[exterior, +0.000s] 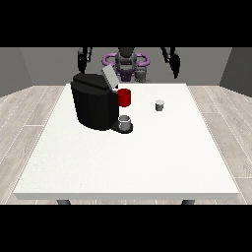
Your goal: Insert the coffee pod into the coffee machine and close the lid
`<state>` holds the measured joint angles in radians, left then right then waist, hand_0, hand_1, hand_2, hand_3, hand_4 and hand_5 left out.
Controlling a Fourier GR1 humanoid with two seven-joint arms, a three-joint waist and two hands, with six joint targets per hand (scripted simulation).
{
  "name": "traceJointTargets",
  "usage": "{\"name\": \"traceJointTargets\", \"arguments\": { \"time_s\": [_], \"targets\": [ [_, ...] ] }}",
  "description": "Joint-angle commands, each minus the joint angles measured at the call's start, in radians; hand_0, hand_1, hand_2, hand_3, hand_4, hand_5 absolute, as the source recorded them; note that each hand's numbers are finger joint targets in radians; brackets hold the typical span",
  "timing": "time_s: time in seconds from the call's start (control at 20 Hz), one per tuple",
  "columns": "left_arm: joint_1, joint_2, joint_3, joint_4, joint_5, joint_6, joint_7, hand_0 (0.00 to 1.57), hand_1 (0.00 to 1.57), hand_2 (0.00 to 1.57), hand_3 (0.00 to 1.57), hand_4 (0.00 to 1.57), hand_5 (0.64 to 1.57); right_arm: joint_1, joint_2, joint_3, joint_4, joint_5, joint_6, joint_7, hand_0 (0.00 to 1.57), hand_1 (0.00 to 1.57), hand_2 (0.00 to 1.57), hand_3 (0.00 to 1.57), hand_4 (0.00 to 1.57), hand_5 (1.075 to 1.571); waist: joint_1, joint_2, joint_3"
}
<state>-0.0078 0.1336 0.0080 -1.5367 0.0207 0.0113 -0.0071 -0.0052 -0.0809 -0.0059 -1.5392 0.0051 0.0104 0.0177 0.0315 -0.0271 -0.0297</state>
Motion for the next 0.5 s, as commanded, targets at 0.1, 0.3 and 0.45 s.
{"name": "traceJointTargets", "arguments": {
  "time_s": [0.1, 0.3, 0.45],
  "targets": [
    [0.012, -0.008, -0.015, 0.015, 0.003, -0.043, -0.072, 0.00, 0.00, 0.00, 0.00, 0.00, 1.571, 0.019, 0.041, 0.054, -0.023, 0.047, -0.038, 0.056, 0.00, 0.00, 0.00, 0.00, 0.13, 1.571, -0.031, -0.026, 0.0293],
    [-0.004, 0.096, -0.010, -0.010, -0.057, -0.089, -0.113, 0.00, 0.00, 0.00, 0.00, 0.00, 1.571, 0.021, 0.045, -0.080, 0.013, -0.017, -0.083, -0.115, 0.00, 0.00, 0.00, 0.00, 0.13, 1.571, -0.071, -0.011, 0.0309],
    [-0.068, 0.137, 0.038, 0.061, -0.059, -0.103, -0.117, 0.00, 0.00, 0.00, 0.00, 0.00, 1.571, -0.025, 0.036, -0.096, -0.008, -0.040, -0.071, -0.124, 0.00, 0.00, 0.00, 0.00, 0.09, 1.571, -0.104, 0.052, 0.0298]
  ]
}}
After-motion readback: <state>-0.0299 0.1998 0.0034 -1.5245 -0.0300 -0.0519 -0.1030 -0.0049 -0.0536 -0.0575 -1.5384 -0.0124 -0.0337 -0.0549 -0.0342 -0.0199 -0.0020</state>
